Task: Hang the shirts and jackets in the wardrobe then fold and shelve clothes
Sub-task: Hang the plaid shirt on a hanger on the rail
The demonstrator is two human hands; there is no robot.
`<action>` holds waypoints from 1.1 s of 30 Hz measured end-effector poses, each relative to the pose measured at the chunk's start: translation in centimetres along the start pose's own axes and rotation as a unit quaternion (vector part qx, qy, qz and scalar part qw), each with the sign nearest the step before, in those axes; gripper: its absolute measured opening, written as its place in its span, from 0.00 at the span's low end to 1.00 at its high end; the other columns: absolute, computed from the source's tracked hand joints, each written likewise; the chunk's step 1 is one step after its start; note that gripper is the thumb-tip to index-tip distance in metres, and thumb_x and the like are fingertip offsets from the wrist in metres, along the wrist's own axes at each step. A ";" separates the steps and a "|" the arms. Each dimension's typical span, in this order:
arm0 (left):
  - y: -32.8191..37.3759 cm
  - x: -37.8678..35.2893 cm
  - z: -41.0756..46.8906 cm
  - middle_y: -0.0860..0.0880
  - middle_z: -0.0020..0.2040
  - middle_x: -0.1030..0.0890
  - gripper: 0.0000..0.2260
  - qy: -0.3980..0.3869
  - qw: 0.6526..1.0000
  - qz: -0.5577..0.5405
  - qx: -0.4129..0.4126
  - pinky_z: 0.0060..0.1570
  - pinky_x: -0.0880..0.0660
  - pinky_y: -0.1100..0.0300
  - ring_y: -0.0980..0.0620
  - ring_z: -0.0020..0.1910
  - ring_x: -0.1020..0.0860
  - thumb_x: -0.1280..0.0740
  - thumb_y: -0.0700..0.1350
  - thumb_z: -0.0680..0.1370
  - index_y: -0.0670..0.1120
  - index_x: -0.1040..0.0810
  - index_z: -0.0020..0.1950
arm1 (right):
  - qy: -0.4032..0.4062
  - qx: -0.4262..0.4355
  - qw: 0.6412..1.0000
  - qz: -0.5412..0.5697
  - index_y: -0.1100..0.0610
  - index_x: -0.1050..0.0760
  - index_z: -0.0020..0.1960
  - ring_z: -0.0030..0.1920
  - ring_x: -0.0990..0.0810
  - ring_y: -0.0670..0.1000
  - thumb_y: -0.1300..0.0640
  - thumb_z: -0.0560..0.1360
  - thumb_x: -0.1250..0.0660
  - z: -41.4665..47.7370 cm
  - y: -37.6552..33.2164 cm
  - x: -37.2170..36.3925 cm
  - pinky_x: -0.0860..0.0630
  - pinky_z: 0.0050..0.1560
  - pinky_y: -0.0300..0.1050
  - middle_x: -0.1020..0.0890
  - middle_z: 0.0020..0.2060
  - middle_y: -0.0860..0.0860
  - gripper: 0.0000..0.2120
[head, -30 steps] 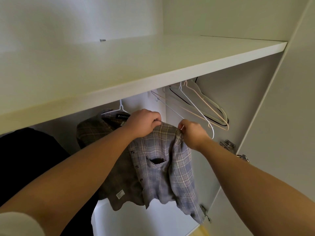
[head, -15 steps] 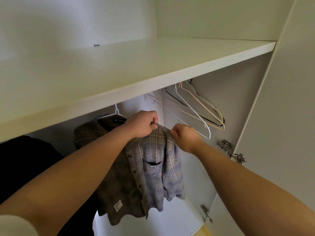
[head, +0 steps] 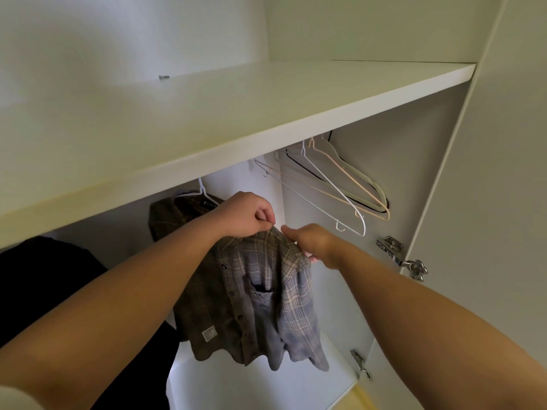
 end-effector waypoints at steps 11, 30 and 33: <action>-1.2 0.9 -2.4 0.59 0.44 0.15 0.04 -0.025 0.999 -0.020 0.007 0.45 0.26 0.70 0.64 0.45 0.19 0.25 0.46 0.74 0.56 0.14 0.44 | -0.152 -0.095 0.981 0.074 0.58 0.19 0.56 0.53 0.16 0.56 0.57 0.75 0.28 0.9 0.9 -4.1 0.18 0.52 0.51 0.20 0.58 0.57 0.11; -2.9 -1.3 -5.2 0.50 0.63 0.28 0.23 0.253 0.933 0.255 0.028 0.66 0.42 0.50 0.47 0.64 0.33 0.25 0.58 0.69 0.53 0.22 0.62 | -0.281 -0.095 0.954 0.037 0.53 0.18 0.53 0.50 0.14 0.54 0.58 0.76 0.27 -1.9 2.2 -8.6 0.17 0.46 0.45 0.14 0.50 0.53 0.06; -2.9 -2.2 -7.6 0.41 0.64 0.29 0.25 0.422 0.888 0.126 0.131 0.56 0.30 0.48 0.42 0.59 0.29 0.26 0.54 0.71 0.46 0.28 0.63 | -0.272 -0.086 0.957 0.057 0.51 0.18 0.49 0.45 0.13 0.52 0.53 0.77 0.28 -2.0 2.0 -8.8 0.18 0.42 0.45 0.13 0.43 0.50 0.03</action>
Point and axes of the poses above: each hand's wrist, its own z-axis towards the middle knuckle, its own x-axis out of the back of the hand, y = z × x, the point moved 2 cm from there along z, towards the middle knuckle
